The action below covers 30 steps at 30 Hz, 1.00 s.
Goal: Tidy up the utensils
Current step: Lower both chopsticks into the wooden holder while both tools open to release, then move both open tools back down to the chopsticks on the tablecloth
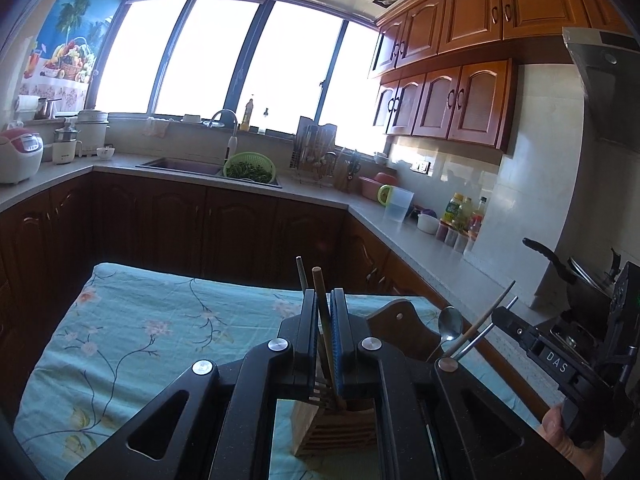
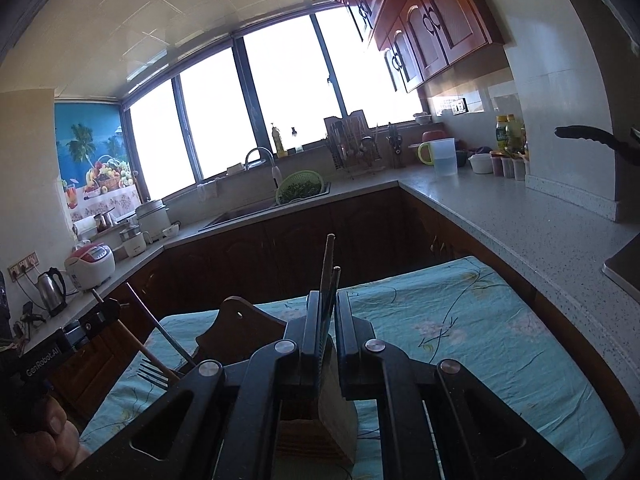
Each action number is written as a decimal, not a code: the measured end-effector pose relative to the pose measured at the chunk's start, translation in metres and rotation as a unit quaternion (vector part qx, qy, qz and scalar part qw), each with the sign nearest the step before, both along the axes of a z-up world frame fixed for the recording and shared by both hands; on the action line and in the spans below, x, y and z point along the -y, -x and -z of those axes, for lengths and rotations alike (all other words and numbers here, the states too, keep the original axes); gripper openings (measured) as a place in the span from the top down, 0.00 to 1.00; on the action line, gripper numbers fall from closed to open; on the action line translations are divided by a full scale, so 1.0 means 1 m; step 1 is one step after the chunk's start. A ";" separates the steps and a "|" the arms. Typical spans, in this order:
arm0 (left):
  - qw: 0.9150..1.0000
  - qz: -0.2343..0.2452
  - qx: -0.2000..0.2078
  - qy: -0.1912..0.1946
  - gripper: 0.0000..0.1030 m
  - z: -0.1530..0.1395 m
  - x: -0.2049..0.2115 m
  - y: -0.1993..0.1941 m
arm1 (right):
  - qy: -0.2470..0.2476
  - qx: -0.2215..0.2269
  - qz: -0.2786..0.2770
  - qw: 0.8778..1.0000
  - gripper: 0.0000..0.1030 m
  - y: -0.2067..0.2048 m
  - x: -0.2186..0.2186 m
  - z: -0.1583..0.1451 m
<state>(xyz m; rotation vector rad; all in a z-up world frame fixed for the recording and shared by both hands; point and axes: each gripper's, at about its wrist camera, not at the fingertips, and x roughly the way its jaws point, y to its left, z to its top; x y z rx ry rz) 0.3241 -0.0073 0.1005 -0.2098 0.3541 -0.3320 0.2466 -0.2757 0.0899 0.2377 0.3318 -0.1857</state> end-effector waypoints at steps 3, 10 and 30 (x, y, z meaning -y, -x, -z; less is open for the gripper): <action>1.000 -0.001 -0.005 -0.001 0.95 -0.001 -0.001 0.001 | -0.005 -0.004 0.000 1.000 0.90 -0.002 0.002 -0.001; 1.000 -0.013 0.005 0.020 0.49 -0.014 -0.015 0.019 | -0.033 0.031 0.011 0.999 0.30 0.024 0.010 -0.015; 0.994 -0.049 -0.091 0.029 0.09 0.023 -0.063 0.140 | -0.080 -0.008 -0.001 0.997 0.08 0.136 -0.018 0.024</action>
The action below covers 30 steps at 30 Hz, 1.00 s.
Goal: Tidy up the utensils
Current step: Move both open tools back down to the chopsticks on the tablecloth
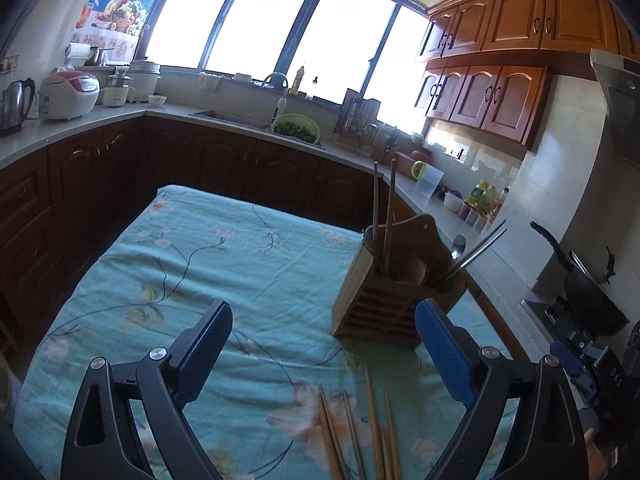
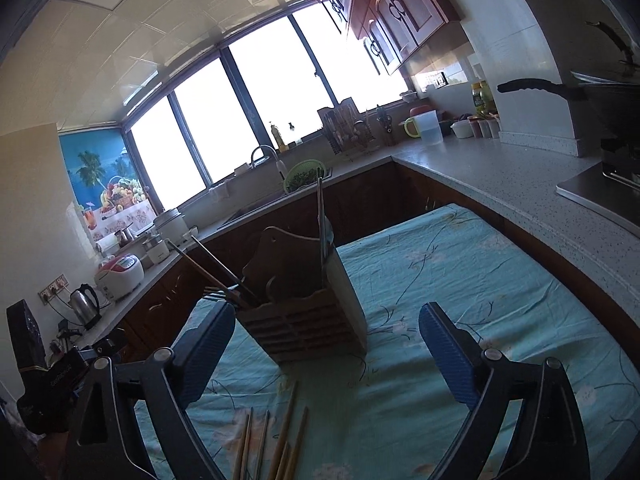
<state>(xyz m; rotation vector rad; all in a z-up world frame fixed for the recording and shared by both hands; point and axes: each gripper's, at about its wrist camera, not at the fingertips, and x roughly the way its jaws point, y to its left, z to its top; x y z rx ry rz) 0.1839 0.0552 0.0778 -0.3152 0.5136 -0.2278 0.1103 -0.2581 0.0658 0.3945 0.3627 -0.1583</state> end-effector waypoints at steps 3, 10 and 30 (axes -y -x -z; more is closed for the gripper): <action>1.000 -0.007 -0.017 -0.001 0.09 0.006 -0.009 0.017 | -0.008 -0.014 -0.001 1.000 0.08 0.013 -0.003 0.010; 0.999 -0.018 -0.044 -0.003 0.09 0.020 -0.025 0.043 | -0.016 -0.042 -0.009 0.999 0.08 0.032 -0.016 0.030; 0.973 0.063 -0.145 -0.165 0.28 0.065 0.053 0.018 | -0.023 -0.084 -0.024 0.996 0.14 0.045 -0.027 0.062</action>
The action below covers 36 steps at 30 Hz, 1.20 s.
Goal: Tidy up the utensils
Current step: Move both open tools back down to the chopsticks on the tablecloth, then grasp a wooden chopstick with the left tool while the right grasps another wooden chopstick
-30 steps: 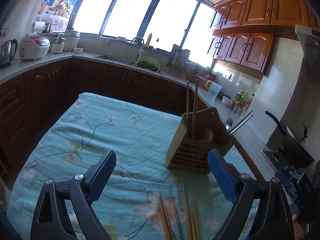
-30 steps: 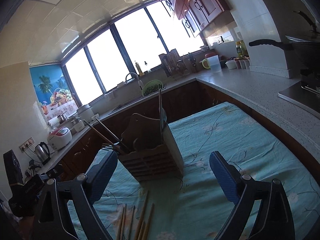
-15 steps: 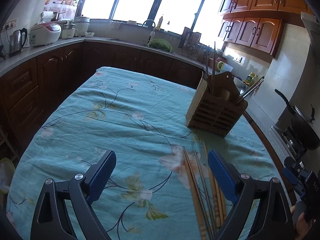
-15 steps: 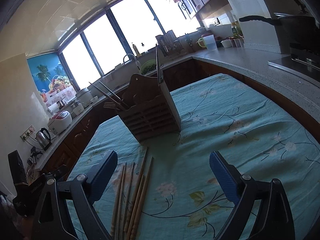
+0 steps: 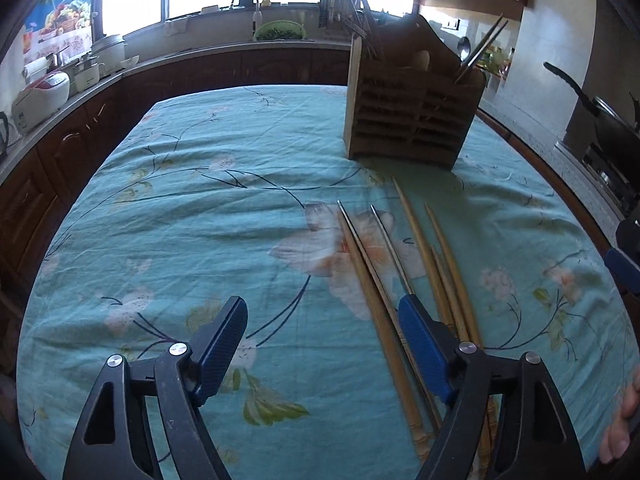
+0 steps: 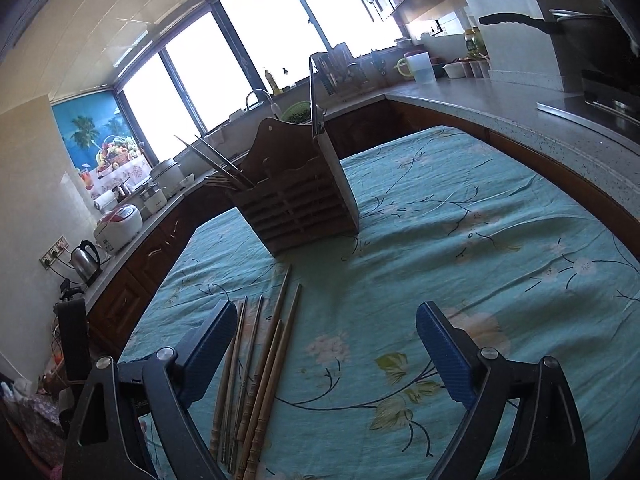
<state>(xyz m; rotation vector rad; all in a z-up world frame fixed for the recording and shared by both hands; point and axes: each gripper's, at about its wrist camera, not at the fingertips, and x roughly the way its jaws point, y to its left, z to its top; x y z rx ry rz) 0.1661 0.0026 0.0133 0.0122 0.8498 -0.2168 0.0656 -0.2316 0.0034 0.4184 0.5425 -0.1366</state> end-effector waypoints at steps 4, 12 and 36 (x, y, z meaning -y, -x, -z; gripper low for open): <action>1.000 0.010 -0.015 -0.015 0.43 0.011 0.009 -0.009 | -0.003 -0.005 0.002 1.000 0.23 -0.002 0.003 0.001; 0.999 0.022 -0.032 -0.004 0.43 0.017 0.008 -0.018 | -0.014 -0.049 -0.031 0.998 0.41 -0.037 -0.012 0.025; 0.998 0.001 -0.054 0.035 0.72 0.016 -0.050 -0.041 | 0.065 -0.158 -0.085 0.982 0.75 -0.137 -0.048 0.064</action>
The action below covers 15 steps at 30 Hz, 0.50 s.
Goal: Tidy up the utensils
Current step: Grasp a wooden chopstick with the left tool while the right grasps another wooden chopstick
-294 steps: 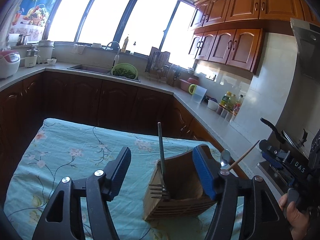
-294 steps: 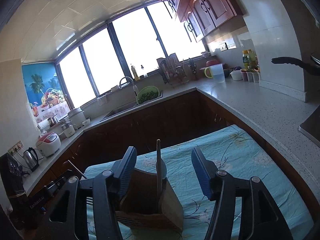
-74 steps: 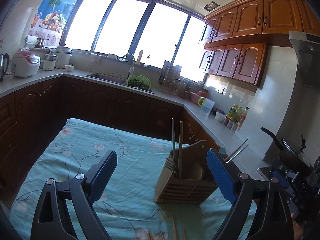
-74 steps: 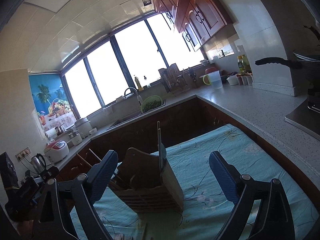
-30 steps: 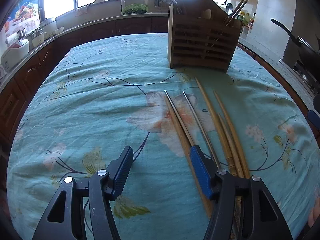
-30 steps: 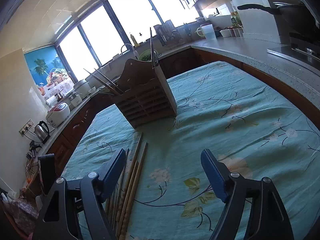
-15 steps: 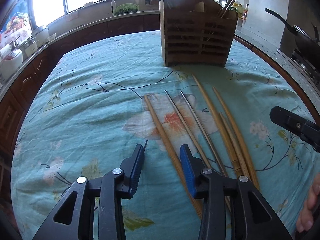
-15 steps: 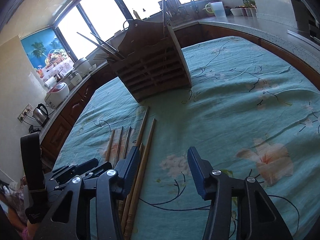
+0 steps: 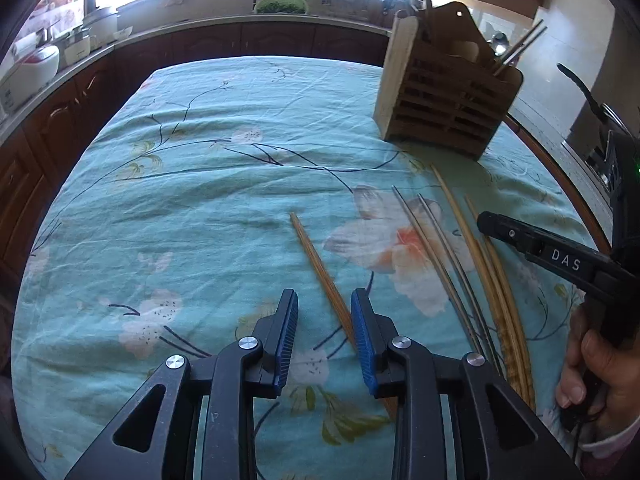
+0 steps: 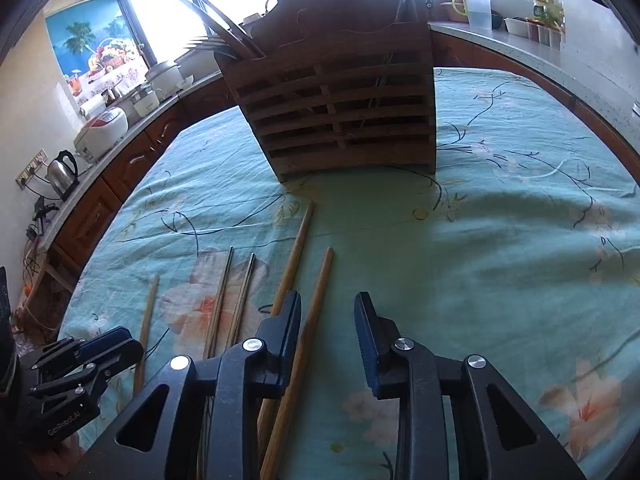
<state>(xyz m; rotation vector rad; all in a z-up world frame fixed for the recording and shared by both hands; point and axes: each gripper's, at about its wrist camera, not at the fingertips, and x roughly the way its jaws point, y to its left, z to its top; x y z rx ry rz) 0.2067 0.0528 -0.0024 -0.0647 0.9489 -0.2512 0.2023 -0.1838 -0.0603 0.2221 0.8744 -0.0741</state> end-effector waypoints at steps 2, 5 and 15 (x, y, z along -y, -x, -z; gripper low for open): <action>1.000 -0.007 -0.001 -0.005 0.72 0.001 0.003 -0.012 | 0.015 -0.008 -0.006 1.000 0.79 -0.006 -0.002 0.000; 1.000 -0.002 0.006 -0.020 0.72 0.004 0.015 -0.027 | 0.029 -0.013 -0.028 0.999 0.90 -0.003 -0.003 -0.001; 1.000 0.021 -0.006 -0.021 0.75 0.007 0.029 -0.040 | 0.005 -0.017 -0.015 1.000 0.90 0.019 0.018 -0.004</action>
